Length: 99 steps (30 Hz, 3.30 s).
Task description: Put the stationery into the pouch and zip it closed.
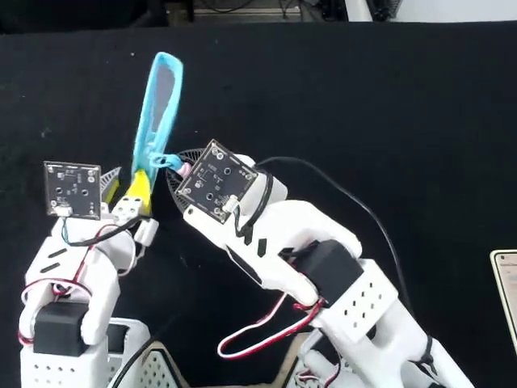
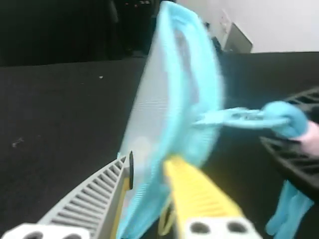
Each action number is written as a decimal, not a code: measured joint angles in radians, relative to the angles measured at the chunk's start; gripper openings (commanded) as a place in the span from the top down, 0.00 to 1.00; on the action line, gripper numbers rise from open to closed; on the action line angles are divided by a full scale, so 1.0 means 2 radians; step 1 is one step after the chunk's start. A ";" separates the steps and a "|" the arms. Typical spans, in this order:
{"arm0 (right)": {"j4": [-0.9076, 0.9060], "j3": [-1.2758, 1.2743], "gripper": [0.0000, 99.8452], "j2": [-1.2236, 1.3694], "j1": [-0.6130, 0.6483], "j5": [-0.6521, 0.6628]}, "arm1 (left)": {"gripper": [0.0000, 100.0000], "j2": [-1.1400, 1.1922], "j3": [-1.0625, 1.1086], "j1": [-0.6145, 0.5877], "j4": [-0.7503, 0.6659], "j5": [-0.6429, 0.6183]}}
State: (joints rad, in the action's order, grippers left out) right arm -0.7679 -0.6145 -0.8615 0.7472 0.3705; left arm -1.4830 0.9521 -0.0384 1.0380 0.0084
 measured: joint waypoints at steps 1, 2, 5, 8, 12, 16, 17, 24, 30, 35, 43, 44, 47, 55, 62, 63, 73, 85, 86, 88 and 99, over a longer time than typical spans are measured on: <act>0.000 0.000 0.99 0.000 0.000 0.000 | 0.80 0.000 0.000 -0.007 0.000 0.000; 0.000 0.000 0.99 0.000 0.000 0.000 | 0.80 0.000 -0.001 -0.015 0.000 0.000; 0.000 0.000 0.99 0.000 0.000 0.000 | 0.80 -0.010 -0.011 -0.032 0.011 0.000; 0.000 0.000 0.99 0.000 0.001 0.000 | 0.80 -0.041 -0.030 -0.035 0.042 0.000; 0.000 0.000 0.99 0.000 0.001 0.000 | 0.79 -0.103 -0.054 -0.035 0.082 0.004; 0.000 0.000 0.99 0.000 0.000 -0.001 | 0.79 -0.146 -0.055 -0.025 0.097 0.044; 0.000 0.000 0.99 0.000 0.000 0.000 | 0.79 -0.147 -0.055 -0.017 0.100 0.053; 0.000 0.000 0.99 0.000 0.000 0.000 | 0.79 -0.150 -0.031 0.060 0.130 0.097; 0.000 0.000 0.99 0.000 0.000 0.000 | 0.79 -0.151 0.018 0.101 0.119 0.120; 0.000 0.000 0.99 0.000 0.000 0.000 | 0.77 -0.153 0.077 0.102 0.059 0.120; 0.000 0.000 0.99 0.000 0.000 0.000 | 0.74 -0.153 0.159 0.087 -0.035 0.097; 0.000 0.000 0.99 0.000 0.000 0.000 | 0.74 -0.153 0.166 0.081 -0.044 0.094; 0.000 0.000 0.99 0.000 0.000 0.000 | 0.80 -0.149 0.173 0.065 -0.061 0.092; 0.000 0.000 0.99 0.000 0.000 0.000 | 0.98 -0.153 0.173 0.065 -0.064 0.091; 0.000 0.000 0.99 0.000 -0.028 0.000 | 0.97 -0.152 0.160 0.066 -0.039 0.091; 0.000 0.000 0.99 0.000 -0.035 0.000 | 0.97 -0.150 0.151 0.066 -0.024 0.091; 0.002 -0.012 0.99 0.000 -0.077 0.001 | 0.97 -0.155 0.108 0.067 0.050 0.120; 0.136 -0.096 0.99 -0.001 -0.098 0.001 | 0.97 -0.155 0.098 0.068 0.072 0.121; 0.140 -0.098 0.99 -0.001 -0.098 0.001 | 0.97 -0.155 0.098 0.068 0.072 0.121; 0.148 -0.098 0.99 -0.001 -0.098 0.001 | 0.97 -0.155 0.098 0.068 0.072 0.121; 0.188 -0.074 0.99 0.061 -0.150 -0.032 | 0.97 -0.156 0.097 0.068 0.071 0.122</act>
State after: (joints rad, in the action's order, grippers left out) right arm -0.3920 -0.7633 -0.7388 0.4465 0.3061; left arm -1.7944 1.1454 0.0967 1.1792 0.2524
